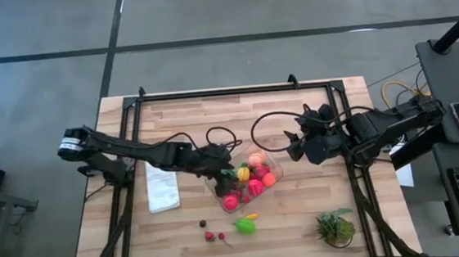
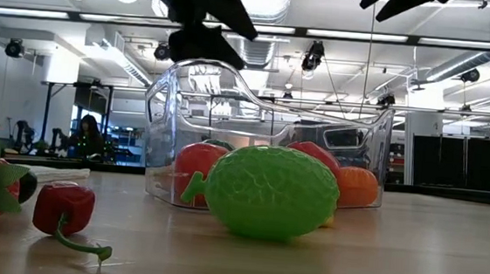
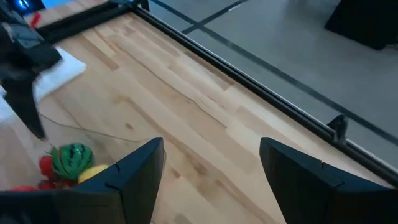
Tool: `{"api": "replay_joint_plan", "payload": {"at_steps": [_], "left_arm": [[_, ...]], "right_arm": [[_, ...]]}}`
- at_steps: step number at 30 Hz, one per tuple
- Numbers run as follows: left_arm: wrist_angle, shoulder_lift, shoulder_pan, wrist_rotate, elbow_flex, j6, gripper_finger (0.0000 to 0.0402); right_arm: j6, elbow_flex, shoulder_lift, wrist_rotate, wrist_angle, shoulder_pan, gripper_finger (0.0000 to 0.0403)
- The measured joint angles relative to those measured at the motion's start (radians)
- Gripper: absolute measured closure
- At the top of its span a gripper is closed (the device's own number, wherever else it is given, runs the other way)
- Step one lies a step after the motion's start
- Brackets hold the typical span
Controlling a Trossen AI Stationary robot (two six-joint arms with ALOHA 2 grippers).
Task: Pick and placing Produce into tupperware
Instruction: Put the black cherry into the transparent bin
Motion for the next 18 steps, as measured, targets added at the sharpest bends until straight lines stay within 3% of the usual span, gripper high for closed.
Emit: {"api": "replay_joint_plan", "payload": {"at_steps": [5, 18], "left_arm": [[-0.132, -0.058, -0.017, 0.005, 0.0, 0.106, 0.0171], [-0.375, -0.114, -0.186, 0.036, -0.019, 0.033, 0.0171]], "right_arm": [[-0.049, 0.0, -0.002, 0.0, -0.016, 0.0, 0.0145], [-0.091, -0.001, -0.002, 0.0, -0.015, -0.042, 0.0145]]}}
